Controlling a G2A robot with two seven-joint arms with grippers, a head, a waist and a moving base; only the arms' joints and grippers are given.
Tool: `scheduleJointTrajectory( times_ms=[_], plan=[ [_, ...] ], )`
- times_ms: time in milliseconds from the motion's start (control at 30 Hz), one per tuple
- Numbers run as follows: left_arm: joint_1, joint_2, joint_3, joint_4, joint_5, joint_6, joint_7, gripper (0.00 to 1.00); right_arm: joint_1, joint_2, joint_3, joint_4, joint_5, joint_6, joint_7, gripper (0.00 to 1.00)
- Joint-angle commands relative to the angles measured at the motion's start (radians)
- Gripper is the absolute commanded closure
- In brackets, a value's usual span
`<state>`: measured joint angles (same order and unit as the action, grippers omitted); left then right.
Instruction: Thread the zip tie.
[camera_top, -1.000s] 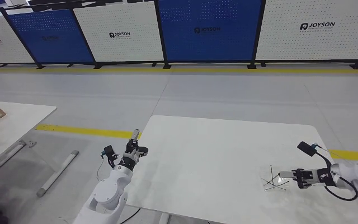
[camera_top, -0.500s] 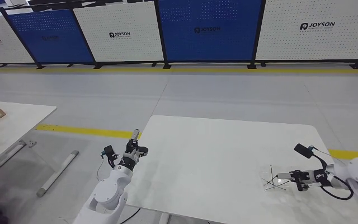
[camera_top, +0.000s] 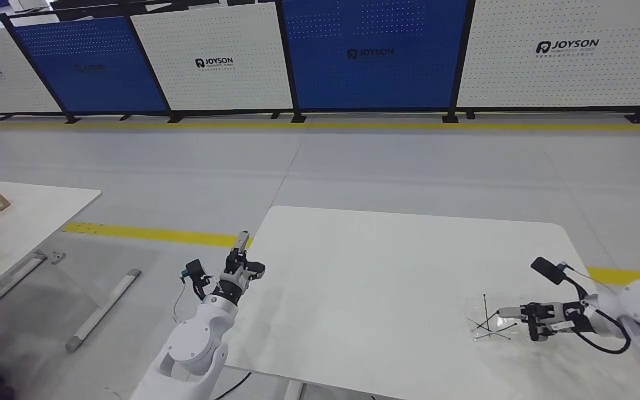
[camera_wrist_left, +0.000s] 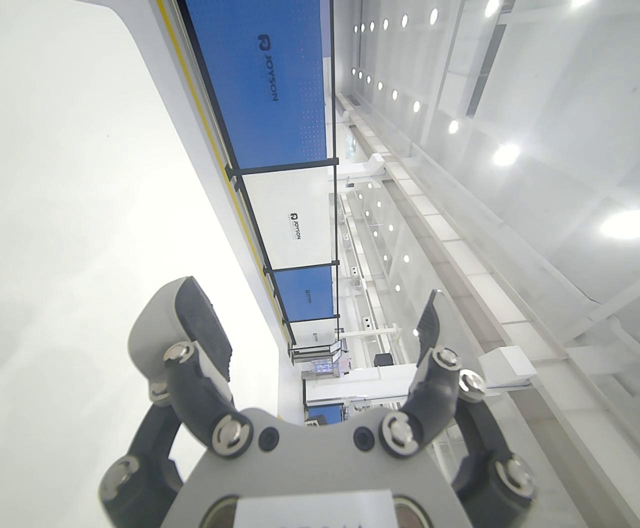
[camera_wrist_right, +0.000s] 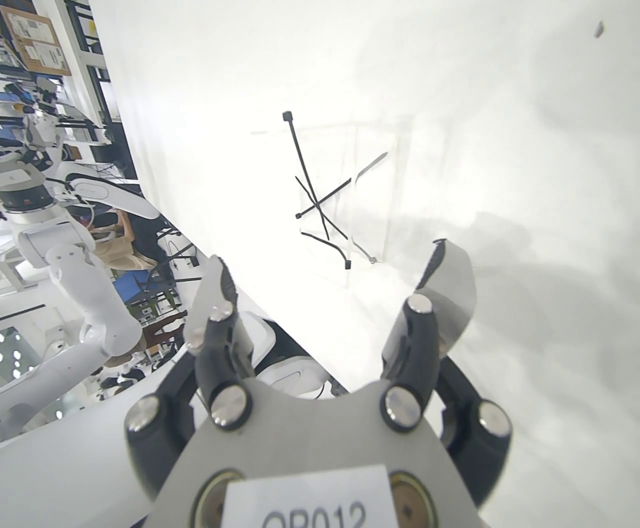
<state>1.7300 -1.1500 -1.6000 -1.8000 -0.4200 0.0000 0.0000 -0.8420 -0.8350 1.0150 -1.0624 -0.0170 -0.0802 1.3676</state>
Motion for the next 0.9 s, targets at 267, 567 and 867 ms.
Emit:
scheduleJointTrajectory(
  times_ms=[267, 567, 867],
  plan=[
    [0.0, 0.0, 0.0, 0.0, 0.0, 0.0, 0.0, 0.0, 0.002, 0.002, -0.001, 0.004, -0.03, 0.046, 0.0, 0.77],
    [0.0, 0.0, 0.0, 0.0, 0.0, 0.0, 0.0, 0.0, 0.013, -0.003, -0.013, 0.006, -0.044, 0.065, 0.004, 0.74],
    [0.0, 0.0, 0.0, 0.0, 0.0, 0.0, 0.0, 0.0, 0.018, -0.004, -0.016, -0.002, -0.061, 0.087, -0.011, 0.8]
  ],
)
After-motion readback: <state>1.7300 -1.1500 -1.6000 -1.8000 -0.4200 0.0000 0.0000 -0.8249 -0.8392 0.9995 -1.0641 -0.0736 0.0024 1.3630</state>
